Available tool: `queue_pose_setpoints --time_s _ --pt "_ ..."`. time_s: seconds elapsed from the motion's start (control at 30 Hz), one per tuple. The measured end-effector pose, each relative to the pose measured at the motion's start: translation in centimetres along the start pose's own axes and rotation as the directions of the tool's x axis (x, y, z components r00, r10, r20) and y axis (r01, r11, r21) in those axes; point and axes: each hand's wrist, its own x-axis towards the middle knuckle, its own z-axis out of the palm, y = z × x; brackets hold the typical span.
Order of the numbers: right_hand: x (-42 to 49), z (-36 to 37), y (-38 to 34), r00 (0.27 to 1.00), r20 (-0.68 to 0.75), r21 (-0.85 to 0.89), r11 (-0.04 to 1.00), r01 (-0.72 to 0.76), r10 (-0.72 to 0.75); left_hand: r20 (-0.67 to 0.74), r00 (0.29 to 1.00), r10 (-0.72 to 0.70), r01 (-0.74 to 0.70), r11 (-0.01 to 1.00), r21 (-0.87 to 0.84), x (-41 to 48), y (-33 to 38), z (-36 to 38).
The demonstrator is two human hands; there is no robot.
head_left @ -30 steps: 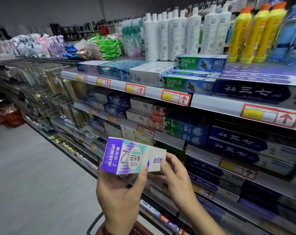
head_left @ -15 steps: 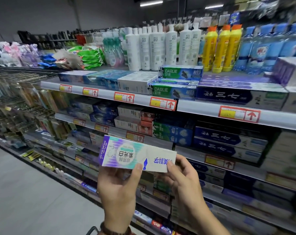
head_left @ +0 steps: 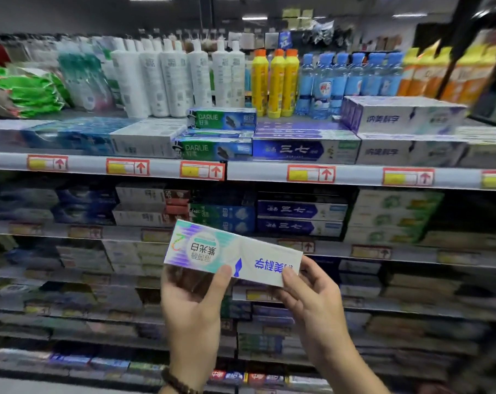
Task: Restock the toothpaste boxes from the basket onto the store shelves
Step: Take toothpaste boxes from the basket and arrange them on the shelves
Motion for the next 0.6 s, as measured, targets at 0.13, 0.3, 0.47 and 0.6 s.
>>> queue_pose_setpoints --time_s 0.13,0.3,0.47,0.6 --pt "-1.6 -1.3 -0.2 0.996 -0.090 0.025 1.000 0.006 -0.003 0.069 0.993 -0.096 0.100 0.994 -0.047 -0.5 -0.7 1.7" --pt "-3.2 -3.3 -0.7 0.986 -0.166 0.065 0.997 0.032 -0.021 0.167 0.978 -0.126 0.131 0.991 -0.021 -2.3 -1.4 4.1" --pt "-3.2 -4.8 -1.5 0.978 -0.207 0.122 0.990 0.063 -0.037 0.309 0.935 -0.177 0.141 0.981 0.134 -5.0 -3.3 6.5" --pt "-3.1 -6.3 -2.2 0.982 -0.190 0.165 0.985 0.052 -0.020 0.362 0.909 -0.209 0.161 0.974 0.158 -6.6 -4.2 8.9"
